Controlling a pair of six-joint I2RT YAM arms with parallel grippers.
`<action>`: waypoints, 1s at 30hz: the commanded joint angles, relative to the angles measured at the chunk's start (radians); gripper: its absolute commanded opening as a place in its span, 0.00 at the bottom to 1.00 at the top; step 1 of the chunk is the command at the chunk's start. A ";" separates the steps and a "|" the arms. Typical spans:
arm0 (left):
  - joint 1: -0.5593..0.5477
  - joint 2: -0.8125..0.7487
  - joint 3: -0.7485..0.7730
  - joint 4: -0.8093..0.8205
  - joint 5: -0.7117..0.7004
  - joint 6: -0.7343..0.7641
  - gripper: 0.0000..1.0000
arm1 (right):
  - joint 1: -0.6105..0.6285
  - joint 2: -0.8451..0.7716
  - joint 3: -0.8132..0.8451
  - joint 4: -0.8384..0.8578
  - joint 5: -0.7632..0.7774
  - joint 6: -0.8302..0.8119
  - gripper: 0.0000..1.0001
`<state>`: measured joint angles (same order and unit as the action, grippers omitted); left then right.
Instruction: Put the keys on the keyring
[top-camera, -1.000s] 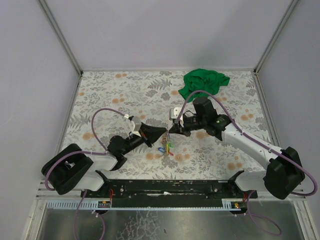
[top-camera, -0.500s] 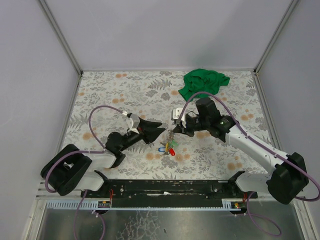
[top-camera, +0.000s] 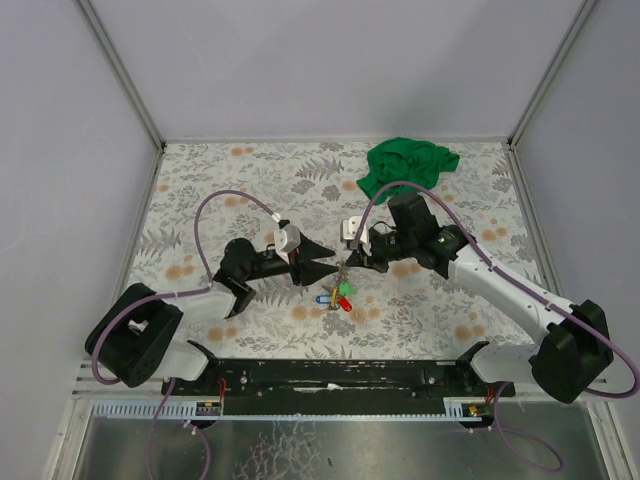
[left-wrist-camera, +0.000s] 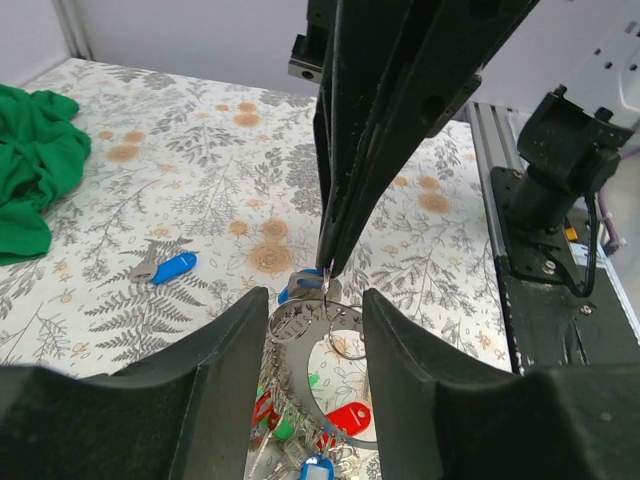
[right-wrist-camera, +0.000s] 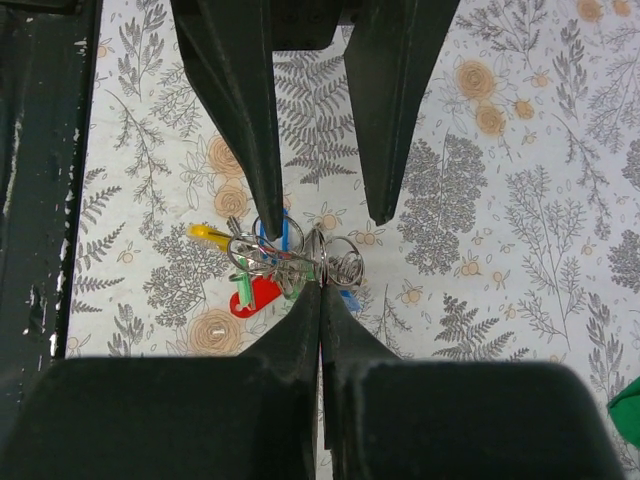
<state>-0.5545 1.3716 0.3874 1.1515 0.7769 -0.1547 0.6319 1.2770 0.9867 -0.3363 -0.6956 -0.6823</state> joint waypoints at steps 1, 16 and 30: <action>0.008 0.015 0.057 -0.098 0.104 0.079 0.41 | -0.003 0.002 0.064 -0.007 -0.043 -0.025 0.00; 0.008 0.046 0.111 -0.166 0.141 0.092 0.00 | 0.001 -0.003 0.076 -0.031 -0.037 -0.023 0.00; -0.028 -0.041 -0.021 0.065 -0.232 -0.098 0.00 | 0.034 -0.099 -0.079 0.086 0.069 0.074 0.00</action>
<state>-0.5732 1.3479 0.3988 1.0798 0.7002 -0.1989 0.6464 1.1999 0.9363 -0.2806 -0.6601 -0.6582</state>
